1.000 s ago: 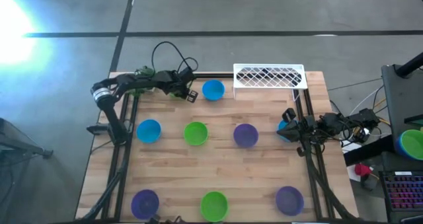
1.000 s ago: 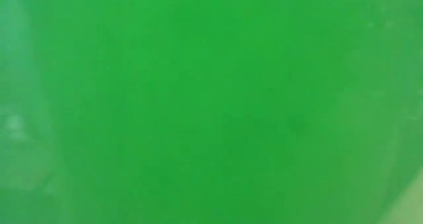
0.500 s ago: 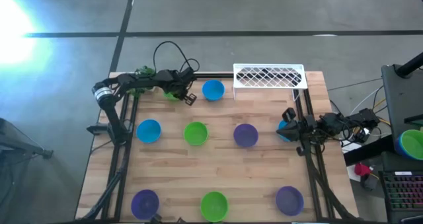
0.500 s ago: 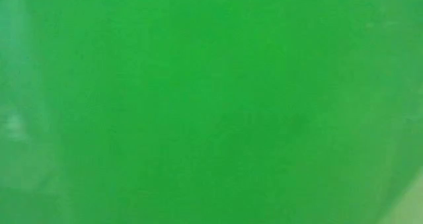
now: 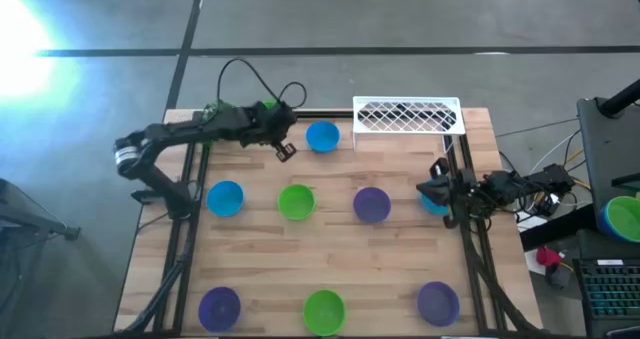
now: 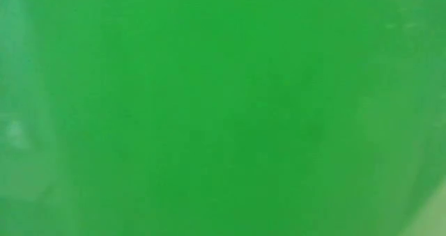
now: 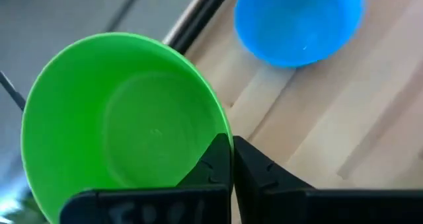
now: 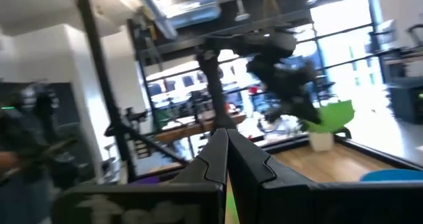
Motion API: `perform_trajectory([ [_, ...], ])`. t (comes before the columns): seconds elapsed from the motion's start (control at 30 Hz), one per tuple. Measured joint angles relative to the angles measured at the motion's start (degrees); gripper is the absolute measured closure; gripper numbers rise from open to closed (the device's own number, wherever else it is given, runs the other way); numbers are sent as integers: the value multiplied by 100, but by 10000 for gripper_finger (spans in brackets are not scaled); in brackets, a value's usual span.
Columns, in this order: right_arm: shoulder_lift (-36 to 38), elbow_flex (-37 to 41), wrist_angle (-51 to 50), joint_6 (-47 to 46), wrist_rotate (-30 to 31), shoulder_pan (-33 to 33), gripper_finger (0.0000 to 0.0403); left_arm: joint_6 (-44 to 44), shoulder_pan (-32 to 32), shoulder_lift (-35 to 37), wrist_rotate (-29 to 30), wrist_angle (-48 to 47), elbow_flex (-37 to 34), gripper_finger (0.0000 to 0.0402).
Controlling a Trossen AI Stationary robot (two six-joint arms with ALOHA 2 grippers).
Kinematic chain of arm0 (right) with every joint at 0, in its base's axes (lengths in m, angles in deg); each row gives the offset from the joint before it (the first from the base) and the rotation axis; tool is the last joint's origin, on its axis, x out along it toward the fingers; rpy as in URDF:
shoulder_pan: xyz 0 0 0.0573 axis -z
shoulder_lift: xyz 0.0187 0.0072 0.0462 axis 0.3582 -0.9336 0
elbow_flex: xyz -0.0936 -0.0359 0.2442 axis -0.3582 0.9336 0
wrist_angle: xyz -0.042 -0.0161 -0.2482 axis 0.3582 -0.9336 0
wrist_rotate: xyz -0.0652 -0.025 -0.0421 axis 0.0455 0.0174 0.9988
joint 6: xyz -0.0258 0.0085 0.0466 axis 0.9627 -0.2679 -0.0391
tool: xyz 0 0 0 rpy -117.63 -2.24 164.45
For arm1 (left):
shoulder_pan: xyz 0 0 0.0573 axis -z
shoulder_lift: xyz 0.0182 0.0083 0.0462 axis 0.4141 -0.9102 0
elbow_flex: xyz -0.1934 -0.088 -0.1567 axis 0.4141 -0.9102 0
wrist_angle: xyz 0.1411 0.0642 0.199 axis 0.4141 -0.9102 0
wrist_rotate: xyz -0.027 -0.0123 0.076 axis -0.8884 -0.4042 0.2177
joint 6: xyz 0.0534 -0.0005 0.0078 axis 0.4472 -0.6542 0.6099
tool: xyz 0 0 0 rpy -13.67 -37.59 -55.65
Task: Pick & Place Mini bowls
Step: Put the top green bowl on the shelf
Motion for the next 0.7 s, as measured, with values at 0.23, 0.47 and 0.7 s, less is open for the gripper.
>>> perform_trajectory([
  [0.23,-3,-33,43,526,1114,0,394,1305,1129,446,984,190,0,401],
  [0.47,-519,-653,-49,1133,1957,0,394,2859,1862,484,1256,416,0,401],
  [0.7,-1737,-1686,-789,1532,2563,0,394,3577,1968,370,1559,552,0,401],
])
